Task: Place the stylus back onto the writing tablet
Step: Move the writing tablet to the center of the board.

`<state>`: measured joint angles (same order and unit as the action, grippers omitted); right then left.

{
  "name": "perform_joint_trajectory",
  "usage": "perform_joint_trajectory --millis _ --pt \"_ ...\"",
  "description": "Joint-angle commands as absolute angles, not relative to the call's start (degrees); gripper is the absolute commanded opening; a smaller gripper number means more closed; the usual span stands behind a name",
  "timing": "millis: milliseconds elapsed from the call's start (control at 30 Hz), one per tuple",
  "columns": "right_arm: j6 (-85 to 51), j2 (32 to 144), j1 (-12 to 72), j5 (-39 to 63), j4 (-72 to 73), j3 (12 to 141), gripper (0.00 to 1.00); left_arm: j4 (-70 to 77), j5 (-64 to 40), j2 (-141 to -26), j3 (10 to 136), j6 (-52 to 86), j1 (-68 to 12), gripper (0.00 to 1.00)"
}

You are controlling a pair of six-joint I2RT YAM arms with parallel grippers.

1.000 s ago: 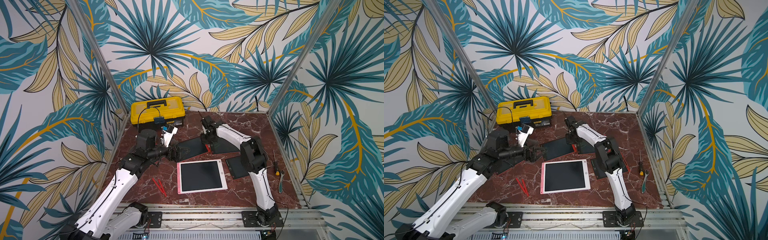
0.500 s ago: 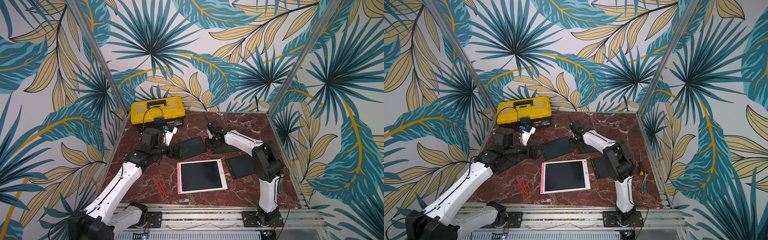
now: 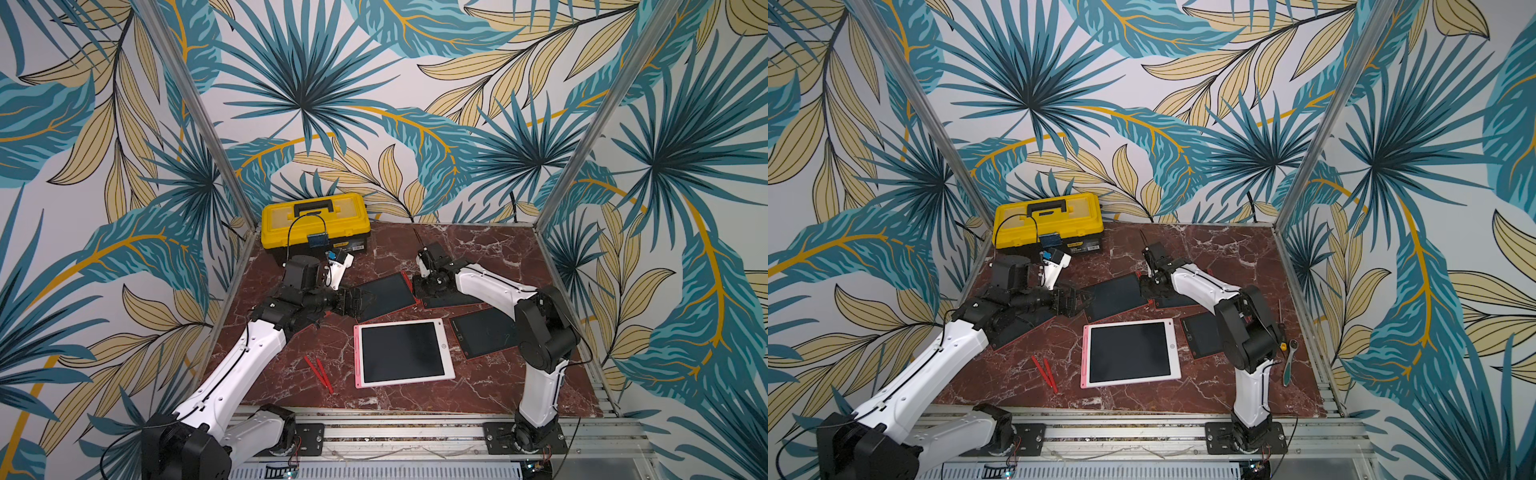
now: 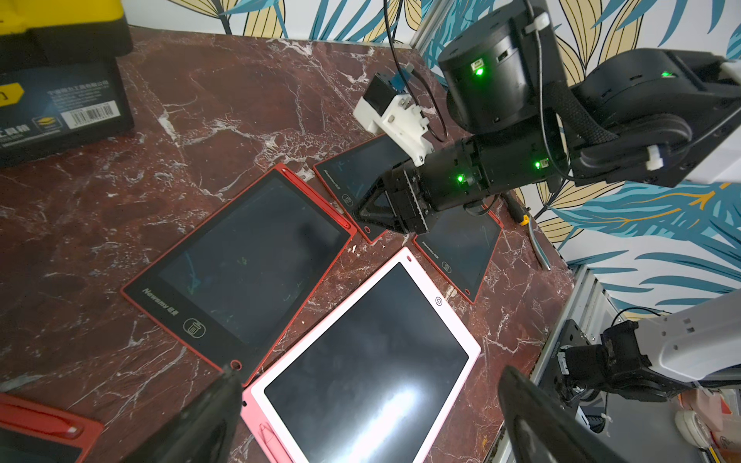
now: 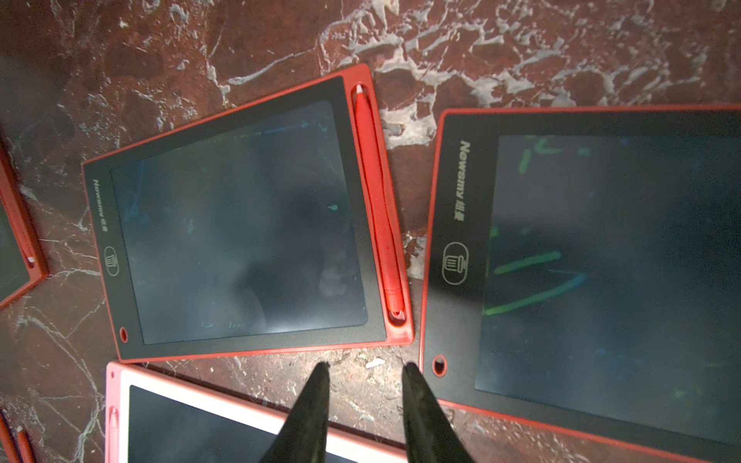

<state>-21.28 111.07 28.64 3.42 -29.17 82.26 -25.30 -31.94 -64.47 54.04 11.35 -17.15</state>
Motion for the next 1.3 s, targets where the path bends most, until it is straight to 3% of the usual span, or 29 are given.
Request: perform_joint_trajectory --millis 0,300,667,1267 --pt "-21.9 111.83 28.83 4.23 -28.52 82.97 0.33 -25.97 -31.87 -64.51 54.7 11.25 -16.63 1.0" --pt "-21.33 117.85 28.34 4.83 -30.67 89.11 0.35 -30.48 -25.49 -65.35 55.09 19.44 -16.7 1.0" --pt "-22.87 123.12 27.27 4.98 -29.59 93.6 0.46 -33.13 -23.55 -68.81 52.13 32.17 -16.67 1.0" --pt "-24.85 126.72 26.5 9.11 -27.41 93.18 0.48 -30.74 -21.6 -73.04 52.3 30.94 -19.87 1.0"
